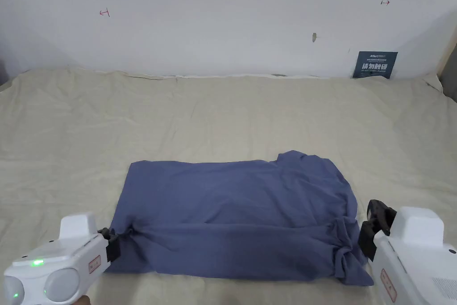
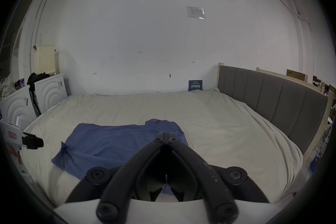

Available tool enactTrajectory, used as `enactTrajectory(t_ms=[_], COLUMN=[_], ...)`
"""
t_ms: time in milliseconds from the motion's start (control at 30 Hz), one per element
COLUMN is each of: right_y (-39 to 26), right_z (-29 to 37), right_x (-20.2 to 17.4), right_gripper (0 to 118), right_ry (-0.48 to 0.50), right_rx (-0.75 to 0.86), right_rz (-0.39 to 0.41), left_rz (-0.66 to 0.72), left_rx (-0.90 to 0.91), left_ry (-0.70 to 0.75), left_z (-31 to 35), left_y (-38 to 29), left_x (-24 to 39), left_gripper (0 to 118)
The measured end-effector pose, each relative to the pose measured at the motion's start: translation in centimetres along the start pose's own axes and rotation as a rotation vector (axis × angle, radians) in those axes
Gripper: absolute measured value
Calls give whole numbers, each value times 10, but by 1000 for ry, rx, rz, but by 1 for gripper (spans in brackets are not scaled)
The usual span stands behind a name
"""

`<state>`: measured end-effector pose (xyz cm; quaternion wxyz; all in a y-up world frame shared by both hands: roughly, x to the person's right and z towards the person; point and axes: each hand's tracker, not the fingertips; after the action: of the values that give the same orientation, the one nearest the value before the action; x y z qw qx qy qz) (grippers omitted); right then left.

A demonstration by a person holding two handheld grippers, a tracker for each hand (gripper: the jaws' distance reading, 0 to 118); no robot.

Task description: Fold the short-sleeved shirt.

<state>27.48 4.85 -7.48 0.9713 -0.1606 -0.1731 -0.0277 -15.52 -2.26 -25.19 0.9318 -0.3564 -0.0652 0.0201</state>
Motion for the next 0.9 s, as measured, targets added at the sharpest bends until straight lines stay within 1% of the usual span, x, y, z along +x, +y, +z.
enactTrajectory(t_ms=[33,100,133,167,233,333,433,467,500,533,567,600,633,700,733,767,833,867,900], right_y=[-1,-4,-6,-8,-10,-14,-19,-20,-21,-23,-25,-28,-33,-47,-55,-64,-83,-92,-101], right_z=[-1,-7,-10,-12,-18,-25,-32,-35,-38,-41,-44,-50,-57,-75,-86,-97,-119,-127,-134], right_x=[1,2,3,4,6,8,10,11,12,14,15,17,20,24,26,27,30,31,31], right_gripper=[1,1,1,2,2,2,2,2,2,2,5,14,25,62,80,101,107,107,110], right_ry=[-2,-1,-3,-6,-11,-14,-21,-23,-24,-26,-27,-28,-29,-23,-24,-35,-56,-64,-80], right_rx=[-9,-27,-35,-44,-63,-89,-112,-122,-132,-143,-164,-195,-239,-311,-365,-424,-532,-554,-570], right_rz=[-2,-10,-13,-13,-14,-22,-19,-19,-22,-27,-35,-46,-62,-91,-93,-88,-76,-80,-81], left_rz=[12,32,42,36,23,8,-10,-12,-30,-44,-66,-86,-105,-108,-110,-110,-105,-94,-87], left_rx=[-52,-137,-167,-198,-204,-263,-305,-294,-253,-233,-229,-224,-220,-219,-210,-187,-172,-171,-164], left_ry=[-1,8,14,31,68,116,110,91,109,92,65,70,62,54,54,49,30,15,7], left_z=[-11,-28,-36,-45,-60,-86,-108,-107,-101,-97,-94,-93,-91,-85,-81,-76,-69,-66,-61], left_y=[-1,-4,-5,-7,-12,-18,-26,-29,-30,-30,-29,-29,-29,-26,-24,-22,-16,-13,-9], left_x=[-6,-15,-16,-19,-21,-23,-25,-24,-20,-17,-14,-11,-8,-5,-5,-6,-8,-9,-9], left_gripper=[20,77,101,118,117,100,73,71,61,45,21,12,11,9,9,9,9,9,9])
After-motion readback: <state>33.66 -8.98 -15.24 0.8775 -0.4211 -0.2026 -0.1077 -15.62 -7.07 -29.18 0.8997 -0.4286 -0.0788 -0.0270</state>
